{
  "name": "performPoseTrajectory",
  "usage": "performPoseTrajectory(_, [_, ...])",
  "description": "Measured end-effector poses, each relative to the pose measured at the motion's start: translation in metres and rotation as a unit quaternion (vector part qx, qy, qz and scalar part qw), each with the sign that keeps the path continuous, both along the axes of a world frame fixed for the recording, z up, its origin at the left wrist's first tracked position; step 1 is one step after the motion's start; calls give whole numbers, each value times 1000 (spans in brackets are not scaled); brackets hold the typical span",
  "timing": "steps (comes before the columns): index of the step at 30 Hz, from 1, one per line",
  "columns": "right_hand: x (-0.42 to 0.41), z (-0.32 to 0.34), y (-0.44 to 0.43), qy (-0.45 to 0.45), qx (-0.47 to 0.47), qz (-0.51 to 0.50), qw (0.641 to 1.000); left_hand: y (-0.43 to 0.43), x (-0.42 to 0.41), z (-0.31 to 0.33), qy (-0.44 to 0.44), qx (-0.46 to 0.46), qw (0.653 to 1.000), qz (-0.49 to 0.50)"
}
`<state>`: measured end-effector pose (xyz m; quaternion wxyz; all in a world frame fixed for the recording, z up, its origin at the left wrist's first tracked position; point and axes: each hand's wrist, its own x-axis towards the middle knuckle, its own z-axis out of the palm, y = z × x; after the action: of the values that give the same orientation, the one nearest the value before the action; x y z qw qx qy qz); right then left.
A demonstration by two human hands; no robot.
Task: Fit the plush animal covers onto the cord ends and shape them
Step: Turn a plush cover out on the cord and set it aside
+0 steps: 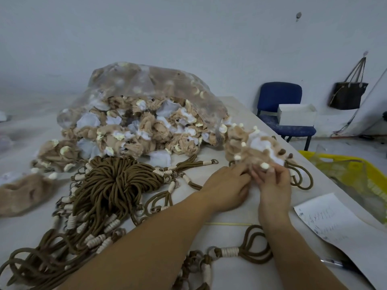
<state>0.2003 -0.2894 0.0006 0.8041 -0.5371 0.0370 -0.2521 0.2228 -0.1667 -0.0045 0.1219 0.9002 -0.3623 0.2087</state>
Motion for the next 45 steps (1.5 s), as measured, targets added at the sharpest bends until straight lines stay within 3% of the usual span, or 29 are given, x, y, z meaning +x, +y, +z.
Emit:
performPoseTrajectory(2, [0, 2, -1, -12, 30, -17, 999, -1, 3, -3, -1, -7, 1000, 21])
performPoseTrajectory(8, [-1, 5, 2, -26, 33, -42, 998, 5, 12, -11, 130, 35, 986, 102])
performPoseTrajectory(15, [-5, 12, 1, -47, 4, -40, 998, 28, 2, -12, 46, 67, 986, 143])
performPoseTrajectory(19, [-1, 0, -2, 11, -29, -55, 998, 49, -6, -11, 27, 51, 984, 168])
performPoseTrajectory(26, [0, -10, -3, 78, 2, -42, 996, 72, -16, -5, 12, 50, 971, 232])
performPoseTrajectory(33, [-3, -12, -5, 128, -163, -107, 973, 64, -19, 2, 99, 28, 967, 233])
performPoseTrajectory(37, [-10, -6, -4, 77, -207, -119, 968, 61, -19, 7, 122, 4, 964, 237])
performPoseTrajectory(40, [-18, 0, 3, 15, -251, -117, 961, 51, -19, 13, 171, -69, 954, 237])
performPoseTrajectory(43, [-23, 1, 12, -33, -348, -80, 933, 37, -13, 19, 283, -170, 928, 170])
performPoseTrajectory(45, [-24, -2, 15, -43, -408, -41, 911, 37, -6, 21, 290, -189, 926, 147])
